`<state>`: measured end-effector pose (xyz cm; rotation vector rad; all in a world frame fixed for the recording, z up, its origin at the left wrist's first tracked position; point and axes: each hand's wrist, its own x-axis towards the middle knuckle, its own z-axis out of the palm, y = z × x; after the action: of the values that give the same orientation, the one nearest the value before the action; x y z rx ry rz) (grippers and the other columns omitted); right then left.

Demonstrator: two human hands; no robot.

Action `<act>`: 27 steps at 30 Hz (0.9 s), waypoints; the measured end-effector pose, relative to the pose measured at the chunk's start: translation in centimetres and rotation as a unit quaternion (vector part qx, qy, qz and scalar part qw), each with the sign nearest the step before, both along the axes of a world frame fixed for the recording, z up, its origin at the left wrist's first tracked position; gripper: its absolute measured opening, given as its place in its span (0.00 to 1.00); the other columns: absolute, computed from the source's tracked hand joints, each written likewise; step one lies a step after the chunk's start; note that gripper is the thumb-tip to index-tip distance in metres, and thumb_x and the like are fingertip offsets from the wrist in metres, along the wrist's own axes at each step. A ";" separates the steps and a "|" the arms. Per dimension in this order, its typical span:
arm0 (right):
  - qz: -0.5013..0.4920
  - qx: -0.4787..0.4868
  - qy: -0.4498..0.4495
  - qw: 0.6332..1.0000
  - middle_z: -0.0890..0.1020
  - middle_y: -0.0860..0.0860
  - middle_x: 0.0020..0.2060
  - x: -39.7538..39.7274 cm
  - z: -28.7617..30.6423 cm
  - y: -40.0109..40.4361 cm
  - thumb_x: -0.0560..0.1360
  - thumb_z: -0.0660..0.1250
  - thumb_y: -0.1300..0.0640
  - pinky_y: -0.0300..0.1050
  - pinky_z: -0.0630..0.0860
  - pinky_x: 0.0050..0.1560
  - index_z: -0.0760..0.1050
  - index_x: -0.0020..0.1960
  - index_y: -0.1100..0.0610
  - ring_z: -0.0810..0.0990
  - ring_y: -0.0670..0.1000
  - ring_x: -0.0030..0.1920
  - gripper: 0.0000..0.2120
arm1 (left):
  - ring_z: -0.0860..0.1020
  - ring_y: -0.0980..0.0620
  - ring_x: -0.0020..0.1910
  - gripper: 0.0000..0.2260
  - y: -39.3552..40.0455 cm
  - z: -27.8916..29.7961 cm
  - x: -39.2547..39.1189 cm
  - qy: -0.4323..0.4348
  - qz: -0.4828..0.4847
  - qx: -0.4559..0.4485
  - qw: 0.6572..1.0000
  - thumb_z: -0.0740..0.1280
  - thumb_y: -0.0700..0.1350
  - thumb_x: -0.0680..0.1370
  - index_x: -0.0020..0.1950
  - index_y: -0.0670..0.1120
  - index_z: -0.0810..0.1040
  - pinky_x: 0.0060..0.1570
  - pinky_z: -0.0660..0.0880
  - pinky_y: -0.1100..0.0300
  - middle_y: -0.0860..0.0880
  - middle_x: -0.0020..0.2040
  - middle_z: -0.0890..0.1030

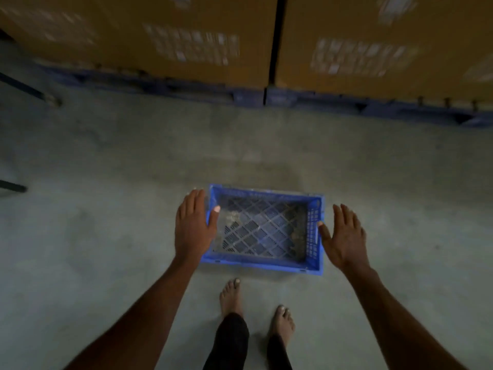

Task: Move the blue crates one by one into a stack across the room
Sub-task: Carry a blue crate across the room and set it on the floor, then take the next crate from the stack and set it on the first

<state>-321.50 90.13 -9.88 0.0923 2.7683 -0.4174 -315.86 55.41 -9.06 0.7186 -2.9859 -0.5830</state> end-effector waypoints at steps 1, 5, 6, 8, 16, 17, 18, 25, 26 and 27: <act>0.006 0.014 0.034 0.999 0.66 0.60 0.76 0.5 3.5 -0.8 0.78 0.55 0.40 0.65 0.61 0.71 0.64 0.77 0.59 0.62 0.65 0.76 0.33 | 0.70 0.39 0.73 0.29 -0.3 3.9 0.4 -0.036 0.013 -0.011 0.999 0.56 0.59 0.82 0.76 0.42 0.69 0.70 0.68 0.45 0.41 0.75 0.71; 0.005 -0.005 0.089 0.996 0.61 0.56 0.79 3.1 16.3 -2.9 0.80 0.51 0.37 0.62 0.56 0.74 0.62 0.79 0.57 0.56 0.60 0.79 0.34 | 0.66 0.42 0.77 0.27 1.3 16.3 4.0 -0.010 -0.073 -0.037 0.997 0.57 0.57 0.82 0.80 0.47 0.65 0.72 0.65 0.44 0.44 0.78 0.67; 0.004 -0.019 0.089 0.996 0.59 0.54 0.80 3.9 19.1 -3.2 0.80 0.50 0.36 0.61 0.55 0.75 0.60 0.79 0.56 0.53 0.58 0.80 0.35 | 0.65 0.43 0.77 0.27 1.3 18.9 4.9 0.002 -0.082 -0.041 0.996 0.57 0.57 0.82 0.80 0.48 0.64 0.72 0.64 0.44 0.45 0.79 0.66; 0.004 -0.051 0.096 0.994 0.56 0.52 0.81 5.7 24.1 -3.6 0.79 0.48 0.34 0.59 0.52 0.77 0.57 0.80 0.54 0.49 0.55 0.81 0.36 | 0.64 0.43 0.78 0.27 2.2 23.6 6.8 0.007 -0.059 -0.042 0.997 0.56 0.58 0.82 0.80 0.48 0.64 0.73 0.64 0.44 0.45 0.79 0.65; 0.081 -0.159 0.127 0.976 0.53 0.49 0.81 12.8 36.6 -4.7 0.80 0.49 0.34 0.56 0.51 0.77 0.54 0.81 0.53 0.46 0.50 0.81 0.37 | 0.63 0.44 0.78 0.27 6.1 35.9 18.1 0.063 0.048 -0.050 0.996 0.55 0.59 0.83 0.80 0.48 0.65 0.74 0.62 0.46 0.46 0.80 0.65; 0.097 -0.170 0.128 0.972 0.53 0.49 0.81 13.7 37.5 -4.8 0.80 0.49 0.34 0.56 0.51 0.77 0.54 0.81 0.53 0.46 0.50 0.81 0.36 | 0.63 0.44 0.78 0.27 6.5 36.9 19.9 0.071 0.069 -0.049 0.994 0.55 0.59 0.83 0.80 0.48 0.65 0.74 0.63 0.46 0.46 0.80 0.65; 0.115 -0.181 0.127 0.968 0.53 0.49 0.81 14.6 38.2 -5.0 0.80 0.50 0.34 0.55 0.51 0.78 0.54 0.81 0.54 0.46 0.50 0.81 0.36 | 0.63 0.45 0.78 0.27 6.8 37.7 21.7 0.079 0.087 -0.049 0.992 0.55 0.59 0.83 0.80 0.48 0.65 0.74 0.63 0.46 0.46 0.80 0.64; 0.267 -0.246 0.092 0.927 0.54 0.49 0.81 22.1 41.1 -7.9 0.82 0.55 0.38 0.54 0.51 0.78 0.55 0.81 0.54 0.47 0.49 0.81 0.33 | 0.61 0.45 0.79 0.28 7.6 41.2 35.4 0.094 0.249 -0.050 0.963 0.53 0.62 0.83 0.80 0.50 0.63 0.75 0.60 0.45 0.46 0.80 0.64; 0.294 -0.258 0.083 0.917 0.55 0.50 0.81 23.5 41.1 -8.7 0.82 0.56 0.39 0.54 0.52 0.78 0.56 0.81 0.54 0.48 0.49 0.80 0.33 | 0.60 0.45 0.80 0.30 7.7 41.4 37.5 0.087 0.272 -0.040 0.957 0.51 0.64 0.83 0.81 0.51 0.61 0.76 0.58 0.46 0.47 0.81 0.63; 0.321 -0.265 0.073 0.906 0.56 0.50 0.81 24.9 41.3 -9.6 0.81 0.56 0.39 0.55 0.52 0.78 0.57 0.80 0.54 0.49 0.50 0.80 0.33 | 0.59 0.45 0.80 0.31 7.9 41.6 39.8 0.081 0.297 -0.029 0.951 0.48 0.65 0.82 0.81 0.51 0.60 0.77 0.56 0.46 0.47 0.81 0.61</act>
<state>-296.55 80.53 31.38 -0.9812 2.5066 -0.9817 -276.09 63.30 32.50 1.4010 -2.4311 -0.4777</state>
